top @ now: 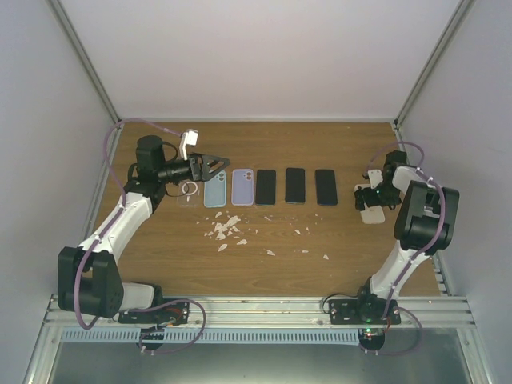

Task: Take the phone out of the phone case
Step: Pick up the phone at the center of the board.

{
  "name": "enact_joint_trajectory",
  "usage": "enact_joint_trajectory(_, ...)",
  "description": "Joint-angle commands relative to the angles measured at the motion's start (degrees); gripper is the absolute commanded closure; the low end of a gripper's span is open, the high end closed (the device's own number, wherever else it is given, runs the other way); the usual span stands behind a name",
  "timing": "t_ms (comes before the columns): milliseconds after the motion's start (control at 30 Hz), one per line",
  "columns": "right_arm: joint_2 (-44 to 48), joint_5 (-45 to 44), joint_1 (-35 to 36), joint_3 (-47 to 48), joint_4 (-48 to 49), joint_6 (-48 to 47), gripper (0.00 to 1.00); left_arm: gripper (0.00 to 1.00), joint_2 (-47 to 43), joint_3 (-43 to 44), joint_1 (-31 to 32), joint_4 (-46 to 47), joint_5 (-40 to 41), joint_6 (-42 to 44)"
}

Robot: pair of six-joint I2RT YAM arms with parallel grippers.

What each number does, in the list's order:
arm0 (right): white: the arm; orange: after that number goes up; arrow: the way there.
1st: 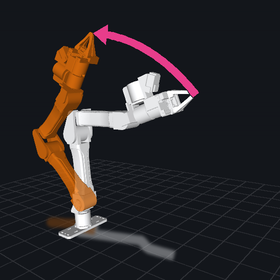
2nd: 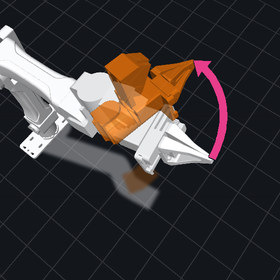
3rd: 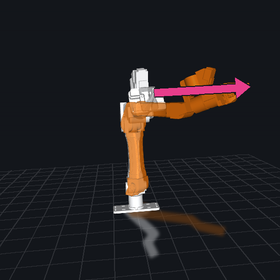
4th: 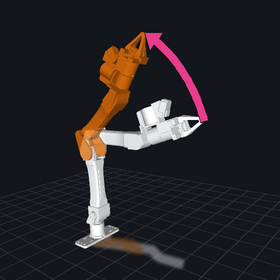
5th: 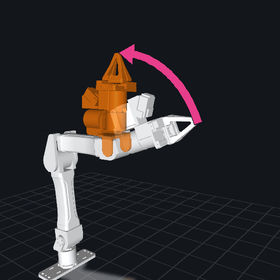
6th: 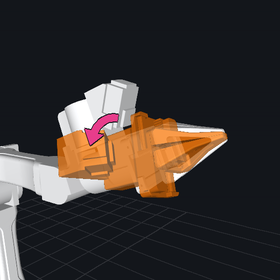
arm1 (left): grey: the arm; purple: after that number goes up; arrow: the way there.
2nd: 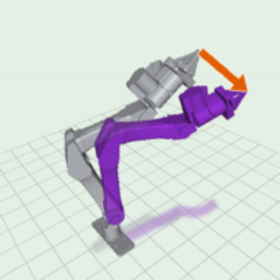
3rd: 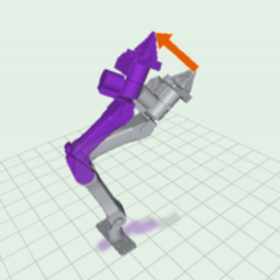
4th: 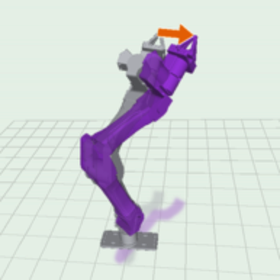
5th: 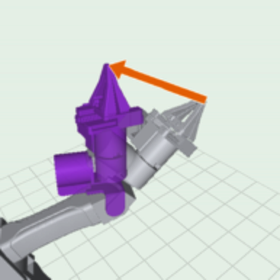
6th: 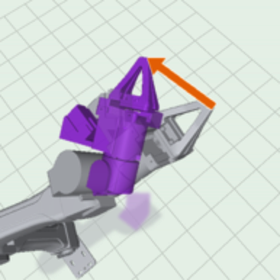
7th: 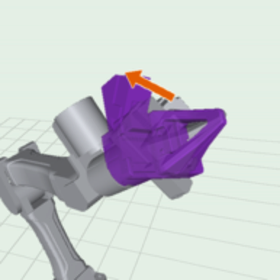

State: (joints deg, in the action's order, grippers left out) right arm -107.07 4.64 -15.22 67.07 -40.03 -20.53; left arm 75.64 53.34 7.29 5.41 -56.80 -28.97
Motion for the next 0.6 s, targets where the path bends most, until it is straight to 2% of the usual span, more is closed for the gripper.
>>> enact_joint_trajectory(0,-5.61,-0.70,-0.63,-3.51,-0.95,0.54,0.01,0.01,0.08,0.32,-0.73,3.23,-1.05,-0.47)
enact_joint_trajectory(233,-6.35,-0.34,-0.65,-4.25,-0.42,0.23,0.07,0.01,-0.01,-0.22,-0.92,3.71,-0.93,-0.82)
enact_joint_trajectory(567,-4.12,-1.87,-0.52,-4.24,0.09,0.07,0.32,0.01,0.21,0.09,-0.96,2.78,-0.13,0.01)
